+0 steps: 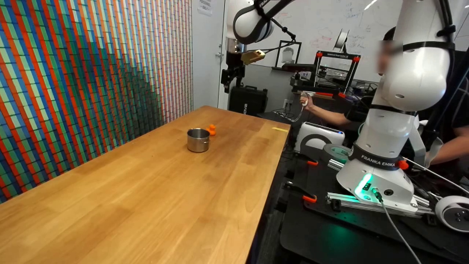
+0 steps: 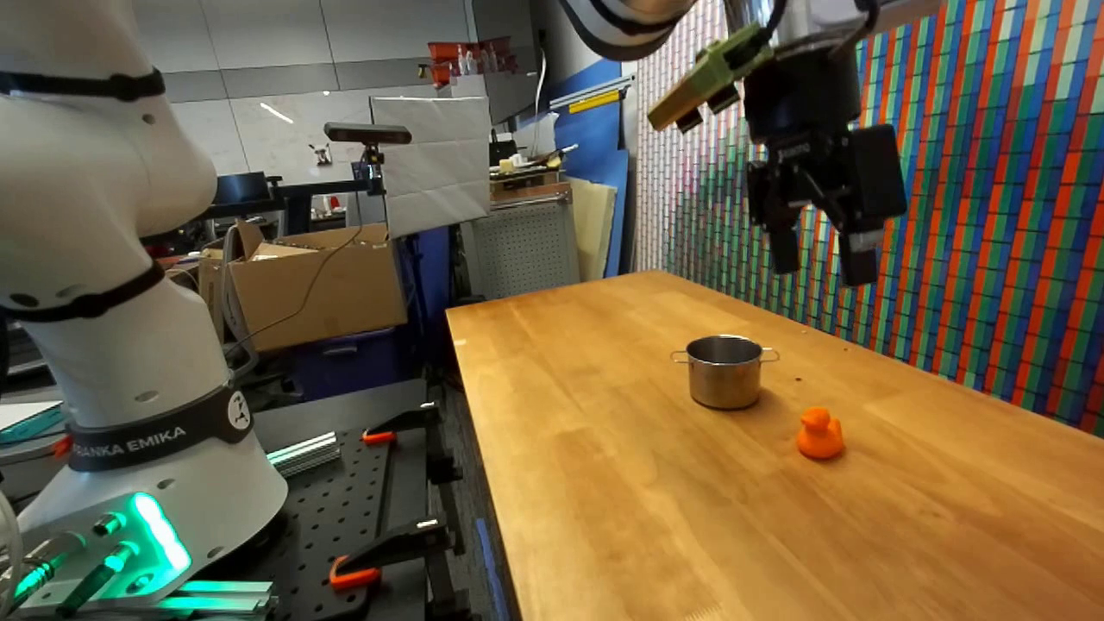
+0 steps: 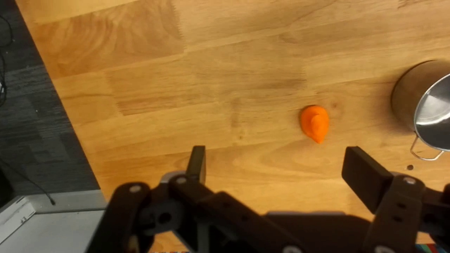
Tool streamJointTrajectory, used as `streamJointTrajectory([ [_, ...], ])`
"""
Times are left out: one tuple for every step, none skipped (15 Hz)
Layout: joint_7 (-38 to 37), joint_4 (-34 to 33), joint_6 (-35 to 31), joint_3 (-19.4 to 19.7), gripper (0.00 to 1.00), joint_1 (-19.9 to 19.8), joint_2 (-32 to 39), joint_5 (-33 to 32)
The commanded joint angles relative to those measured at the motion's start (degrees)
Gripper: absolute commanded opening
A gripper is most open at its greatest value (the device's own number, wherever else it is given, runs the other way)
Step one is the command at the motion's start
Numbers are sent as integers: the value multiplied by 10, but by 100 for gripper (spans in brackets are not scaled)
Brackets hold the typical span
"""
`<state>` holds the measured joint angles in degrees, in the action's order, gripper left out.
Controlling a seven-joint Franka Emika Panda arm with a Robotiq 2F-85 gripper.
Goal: Pick the orange object and put it in the pot
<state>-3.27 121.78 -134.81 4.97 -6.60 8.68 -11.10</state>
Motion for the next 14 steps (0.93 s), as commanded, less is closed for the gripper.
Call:
streamJointTrajectory([
  [2, -44, -12, -5, 100, 9, 79, 39],
  [-3, -48, -16, -9, 100, 14, 98, 43],
  [-7, -54, -21, -11, 100, 19, 116, 45],
  [-10, -61, -28, -13, 100, 26, 134, 43],
  [-15, -72, -33, -14, 100, 33, 152, 40],
  [-17, -83, -37, -16, 100, 38, 170, 42],
  [-20, -95, -41, -18, 100, 44, 186, 42],
  [-25, -107, -49, -16, 100, 51, 202, 35],
  [-28, -119, -53, -14, 100, 58, 218, 29],
  [-29, -132, -55, -11, 100, 63, 231, 27],
  [-30, -142, -58, -8, 100, 67, 243, 25],
  [-30, -155, -55, -5, 100, 68, 255, 24],
  [-30, -165, -53, -2, 100, 69, 265, 23],
  [-29, -174, -50, 2, 100, 67, 274, 23],
])
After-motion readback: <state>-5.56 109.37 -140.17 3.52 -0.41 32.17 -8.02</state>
